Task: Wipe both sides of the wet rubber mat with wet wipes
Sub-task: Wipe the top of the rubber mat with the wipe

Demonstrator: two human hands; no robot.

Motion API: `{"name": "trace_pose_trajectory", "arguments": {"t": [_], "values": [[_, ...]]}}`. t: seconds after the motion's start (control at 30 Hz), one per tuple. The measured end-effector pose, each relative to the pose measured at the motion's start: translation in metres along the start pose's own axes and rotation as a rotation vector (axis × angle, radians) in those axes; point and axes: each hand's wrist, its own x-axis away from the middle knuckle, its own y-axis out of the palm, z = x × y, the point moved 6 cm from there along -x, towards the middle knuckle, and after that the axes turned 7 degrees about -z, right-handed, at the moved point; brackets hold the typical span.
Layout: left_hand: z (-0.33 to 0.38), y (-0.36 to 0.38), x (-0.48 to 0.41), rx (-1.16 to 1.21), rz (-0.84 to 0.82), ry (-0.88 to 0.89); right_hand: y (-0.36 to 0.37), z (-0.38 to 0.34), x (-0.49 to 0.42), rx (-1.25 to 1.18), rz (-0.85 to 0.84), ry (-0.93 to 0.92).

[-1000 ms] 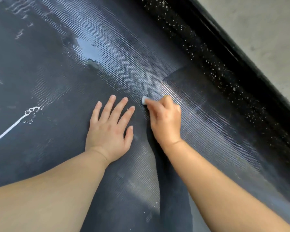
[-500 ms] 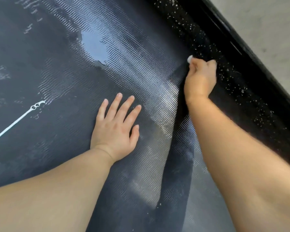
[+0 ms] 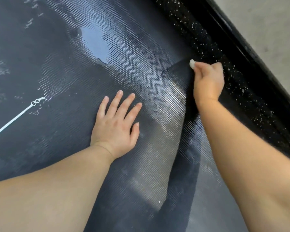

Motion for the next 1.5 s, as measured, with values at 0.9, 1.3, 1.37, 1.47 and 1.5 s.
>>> {"name": "trace_pose_trajectory", "arguments": {"t": [0.9,1.3,1.37,1.47,1.5], "values": [[-0.002,0.003,0.002,0.069,0.023,0.028,0.007,-0.060,0.170,-0.006,-0.020,0.021],[-0.010,0.008,-0.002,0.048,-0.159,0.250,-0.006,-0.106,0.266,0.006,-0.127,-0.006],[-0.019,0.009,0.011,-0.032,-0.227,0.389,-0.006,-0.088,0.232,-0.007,-0.076,0.201],[-0.044,0.013,0.053,-0.170,-0.219,0.515,0.005,-0.074,0.218,-0.007,-0.036,0.410],[-0.053,0.015,0.069,-0.203,-0.220,0.528,0.009,-0.080,0.224,0.014,-0.040,0.416]]}}
